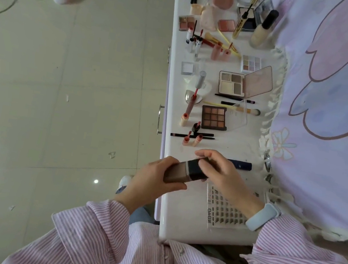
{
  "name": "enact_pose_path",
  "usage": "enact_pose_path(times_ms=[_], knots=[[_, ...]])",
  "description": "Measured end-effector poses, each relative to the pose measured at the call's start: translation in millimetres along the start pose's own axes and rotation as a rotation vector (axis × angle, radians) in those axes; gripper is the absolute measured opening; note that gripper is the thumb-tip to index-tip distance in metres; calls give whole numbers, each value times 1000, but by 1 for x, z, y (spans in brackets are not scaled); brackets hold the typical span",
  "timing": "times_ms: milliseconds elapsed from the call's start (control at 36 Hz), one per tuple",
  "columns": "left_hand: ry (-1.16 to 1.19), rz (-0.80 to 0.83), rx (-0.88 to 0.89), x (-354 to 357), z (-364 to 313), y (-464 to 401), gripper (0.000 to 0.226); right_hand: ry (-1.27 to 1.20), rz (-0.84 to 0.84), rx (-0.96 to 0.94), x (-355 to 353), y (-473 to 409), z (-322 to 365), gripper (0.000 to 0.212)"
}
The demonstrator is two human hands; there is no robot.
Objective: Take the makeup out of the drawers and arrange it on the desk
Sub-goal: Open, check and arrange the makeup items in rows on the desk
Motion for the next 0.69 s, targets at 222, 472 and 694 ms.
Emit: enact_pose_path(times_ms=[222, 472, 694], knots=[[-146, -317, 207, 5, -7, -2, 47, 229, -61, 90, -2, -2, 4, 42], [-108, -176, 171, -1, -14, -13, 47, 222, -74, 87, -11, 2, -2, 41], [-157, -372, 149, 6, -24, -9, 47, 95, -122, 164, -16, -7, 8, 40]])
Point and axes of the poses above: each hand's wrist, its own y-axis away from the middle knuckle, its own x-axis out of the palm, z = x × y, the point moved 3 cm from there along -y, towards the middle knuckle, and after that the axes turned 1 degree about z, right-handed, at the moved point
